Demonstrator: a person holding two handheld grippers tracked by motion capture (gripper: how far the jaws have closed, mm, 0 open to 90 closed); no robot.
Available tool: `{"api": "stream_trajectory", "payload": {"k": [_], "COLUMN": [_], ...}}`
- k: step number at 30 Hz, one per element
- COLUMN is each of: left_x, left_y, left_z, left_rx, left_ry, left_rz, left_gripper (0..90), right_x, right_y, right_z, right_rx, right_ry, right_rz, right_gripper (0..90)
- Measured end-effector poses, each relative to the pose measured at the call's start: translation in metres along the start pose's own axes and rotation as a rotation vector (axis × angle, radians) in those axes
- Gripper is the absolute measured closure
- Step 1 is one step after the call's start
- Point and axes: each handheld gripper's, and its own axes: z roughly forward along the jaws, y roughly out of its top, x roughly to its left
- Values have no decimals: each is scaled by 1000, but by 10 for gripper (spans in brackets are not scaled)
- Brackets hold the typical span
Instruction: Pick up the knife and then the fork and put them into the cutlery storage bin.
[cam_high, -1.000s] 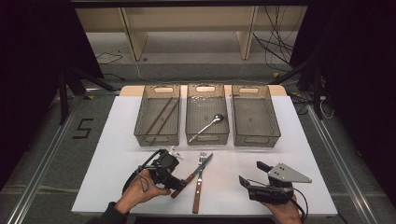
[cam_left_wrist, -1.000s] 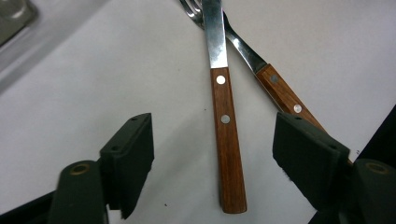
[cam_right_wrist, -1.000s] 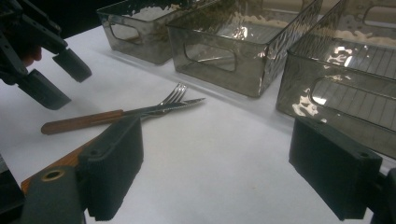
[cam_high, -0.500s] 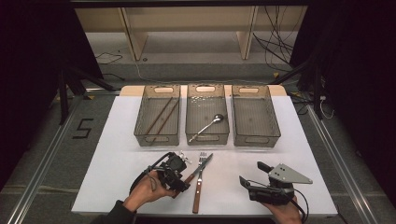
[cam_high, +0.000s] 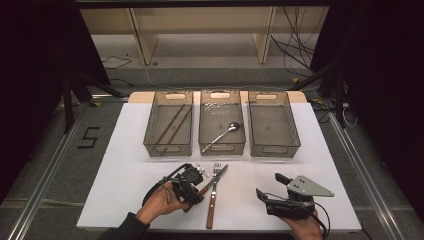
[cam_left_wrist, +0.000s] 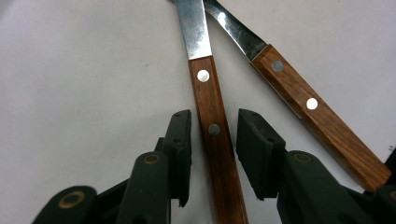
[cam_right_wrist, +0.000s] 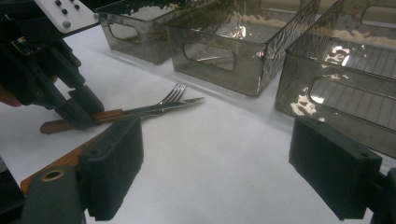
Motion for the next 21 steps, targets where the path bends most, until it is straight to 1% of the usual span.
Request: {"api": "stream_trajectory", "payload": {"k": [4, 8, 12, 14, 21], "left_x": [-1, -3, -2, -1, 0], "left_y": [1, 2, 2, 1, 1], "left_z": [0, 1, 1, 1, 0], "left_rx": [6, 14, 12, 7, -3], "left_ry": [10, 35, 32, 36, 27], "left_rz": [8, 28, 23, 24, 22], "left_gripper": [671, 698, 711, 743, 756], "right_x": [0, 0, 1, 1, 1], "right_y": [0, 0, 0, 0, 0], "right_z": [0, 0, 0, 0, 0], "right_rx": [2, 3, 1, 2, 1], "right_ry": [0, -1, -3, -3, -3], "right_rz": [0, 0, 2, 1, -1], "right_gripper": [184, 185, 186, 186, 188]}}
